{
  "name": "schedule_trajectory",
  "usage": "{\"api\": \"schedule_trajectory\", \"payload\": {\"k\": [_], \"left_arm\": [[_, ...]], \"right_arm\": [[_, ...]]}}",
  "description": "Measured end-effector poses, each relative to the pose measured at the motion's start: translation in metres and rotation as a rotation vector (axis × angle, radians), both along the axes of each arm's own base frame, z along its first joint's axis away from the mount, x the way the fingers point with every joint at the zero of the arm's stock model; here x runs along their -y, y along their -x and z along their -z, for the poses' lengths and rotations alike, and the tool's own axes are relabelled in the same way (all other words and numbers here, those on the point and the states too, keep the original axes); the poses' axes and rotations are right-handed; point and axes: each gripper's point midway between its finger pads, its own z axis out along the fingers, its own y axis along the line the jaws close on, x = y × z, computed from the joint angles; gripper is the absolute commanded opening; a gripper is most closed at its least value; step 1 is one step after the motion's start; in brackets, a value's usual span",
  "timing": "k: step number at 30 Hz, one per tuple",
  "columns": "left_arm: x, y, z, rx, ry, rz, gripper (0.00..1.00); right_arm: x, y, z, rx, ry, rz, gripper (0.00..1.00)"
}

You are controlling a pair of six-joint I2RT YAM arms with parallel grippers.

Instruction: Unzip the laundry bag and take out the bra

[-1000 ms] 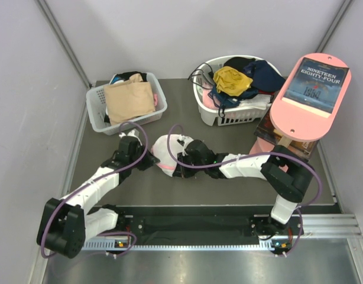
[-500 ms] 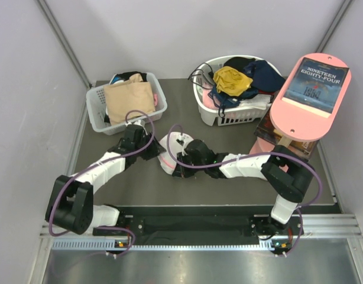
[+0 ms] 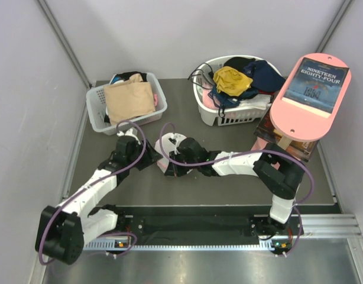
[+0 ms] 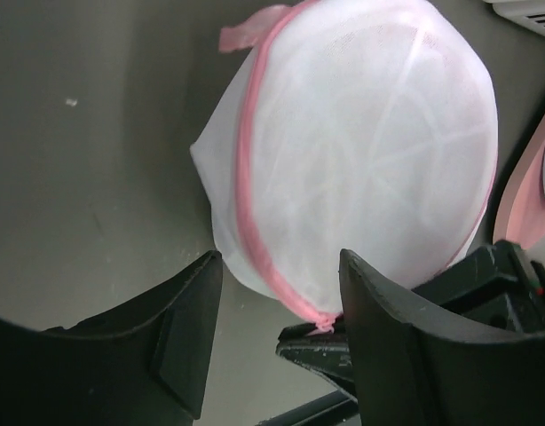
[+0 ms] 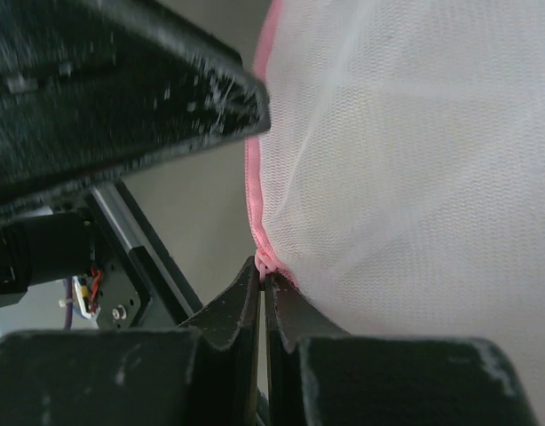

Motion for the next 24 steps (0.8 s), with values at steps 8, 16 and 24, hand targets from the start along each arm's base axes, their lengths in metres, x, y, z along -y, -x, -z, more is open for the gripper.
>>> {"api": "schedule_trajectory", "payload": {"k": [8, 16, 24], "left_arm": [[-0.005, 0.021, 0.009, -0.015, 0.045, -0.041, 0.54], [-0.001, 0.02, 0.022, -0.067, 0.063, -0.045, 0.07], [0.003, 0.018, 0.019, -0.056, 0.078, -0.034, 0.0]], "right_arm": [[-0.016, 0.007, 0.0, -0.008, -0.009, -0.035, 0.0], [-0.023, 0.019, -0.003, -0.008, -0.017, -0.067, 0.0], [-0.023, 0.019, -0.002, -0.009, -0.015, -0.066, 0.0]]}}
